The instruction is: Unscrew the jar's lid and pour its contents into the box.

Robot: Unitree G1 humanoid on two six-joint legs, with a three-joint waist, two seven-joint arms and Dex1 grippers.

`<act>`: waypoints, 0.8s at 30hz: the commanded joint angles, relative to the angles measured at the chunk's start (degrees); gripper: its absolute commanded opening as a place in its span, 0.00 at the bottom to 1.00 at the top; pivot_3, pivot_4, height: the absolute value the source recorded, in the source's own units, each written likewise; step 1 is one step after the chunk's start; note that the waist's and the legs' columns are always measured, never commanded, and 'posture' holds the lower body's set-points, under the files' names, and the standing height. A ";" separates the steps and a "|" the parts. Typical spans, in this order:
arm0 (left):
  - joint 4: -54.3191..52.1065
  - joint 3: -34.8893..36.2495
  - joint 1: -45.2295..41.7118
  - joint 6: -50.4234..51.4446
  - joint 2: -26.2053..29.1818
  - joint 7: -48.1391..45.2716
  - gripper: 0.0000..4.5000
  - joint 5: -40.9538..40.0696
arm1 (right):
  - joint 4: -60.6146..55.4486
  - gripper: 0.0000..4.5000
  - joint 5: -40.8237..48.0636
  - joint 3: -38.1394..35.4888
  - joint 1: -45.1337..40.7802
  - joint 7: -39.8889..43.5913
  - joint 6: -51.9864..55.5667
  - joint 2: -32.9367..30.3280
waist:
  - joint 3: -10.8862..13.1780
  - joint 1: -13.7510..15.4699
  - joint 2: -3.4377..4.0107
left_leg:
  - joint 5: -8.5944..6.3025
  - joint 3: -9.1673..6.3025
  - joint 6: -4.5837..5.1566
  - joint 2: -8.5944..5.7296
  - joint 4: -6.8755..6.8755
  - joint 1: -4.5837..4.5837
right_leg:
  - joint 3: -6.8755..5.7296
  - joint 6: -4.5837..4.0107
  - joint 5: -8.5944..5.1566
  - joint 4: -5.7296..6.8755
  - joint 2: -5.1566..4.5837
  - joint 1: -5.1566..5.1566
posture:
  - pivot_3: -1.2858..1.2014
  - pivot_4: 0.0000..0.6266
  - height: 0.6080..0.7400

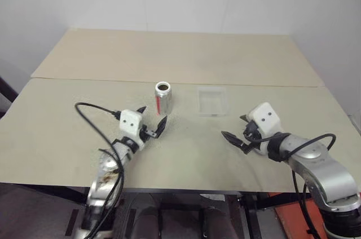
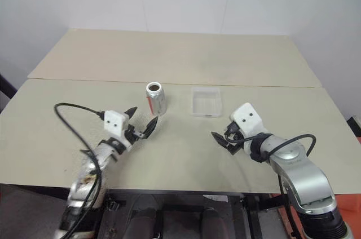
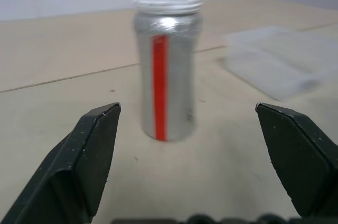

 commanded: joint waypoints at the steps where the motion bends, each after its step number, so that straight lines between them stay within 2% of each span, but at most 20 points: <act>1: -7.97 2.08 1.22 3.17 4.62 -6.39 0.99 -6.63 | -2.44 1.00 2.17 -6.77 3.84 9.17 -8.91 -4.41 | -0.01 0.24 0.01 | 0.00 0.01 0.00 0.00 0.00 0.03 | 0.00 0.00 0.00 -0.01 0.00 0.02 | 0.52 0.24 1.00; 5: -12.36 6.57 5.17 3.45 15.72 -21.14 0.99 -16.13 | 0.01 1.00 5.32 -14.92 8.77 20.11 -15.18 -10.02 | -0.01 -0.05 0.02 | 0.00 0.08 -0.01 0.04 -0.01 0.07 | 0.02 -0.20 -0.14 -0.02 0.00 0.01 | 0.52 0.24 1.00; 8: -11.50 8.99 7.19 3.59 22.08 -27.65 0.99 -19.21 | 1.62 1.00 6.57 -18.43 10.77 25.06 -19.44 -11.45 | -0.03 -0.30 0.04 | 0.00 0.13 -0.01 0.09 -0.13 0.22 | 0.04 -0.35 -0.33 -0.01 0.03 0.03 | 0.52 0.24 1.00; 9: -10.79 9.51 7.56 3.39 23.24 -28.81 0.99 -19.62 | 2.15 1.00 6.61 -18.96 11.01 25.75 -20.22 -11.61 | -0.03 -0.36 0.05 | 0.00 0.13 -0.01 0.11 -0.14 0.24 | 0.05 -0.16 -0.49 -0.01 0.05 0.04 | 0.52 0.24 1.00; 14: -7.18 10.84 7.22 0.78 24.86 -30.55 0.99 -18.23 | 4.24 1.00 5.90 -19.50 11.05 27.46 -21.92 -11.98 | -0.04 -0.26 0.06 | 0.00 0.16 -0.01 0.10 -0.16 0.27 | 0.08 -0.15 -0.54 -0.02 0.05 0.05 | 0.52 0.24 1.00; 19: -7.18 12.85 6.42 2.42 25.49 -34.64 0.99 -23.73 | 4.05 1.00 7.16 -20.23 10.87 28.90 -21.30 -12.66 | -0.03 -0.03 0.06 | 0.00 0.16 -0.02 0.10 -0.20 0.24 | 0.08 -0.23 -0.48 -0.03 0.05 0.02 | 0.52 0.24 1.00; 24: -6.36 13.30 6.75 3.23 27.65 -36.77 0.99 -24.25 | 4.14 1.00 8.22 -20.01 11.03 29.10 -21.05 -12.03 | -0.04 0.10 0.06 | 0.00 0.16 -0.02 0.11 -0.22 0.26 | 0.08 -0.22 -0.50 -0.02 0.05 0.03 | 0.52 0.24 1.00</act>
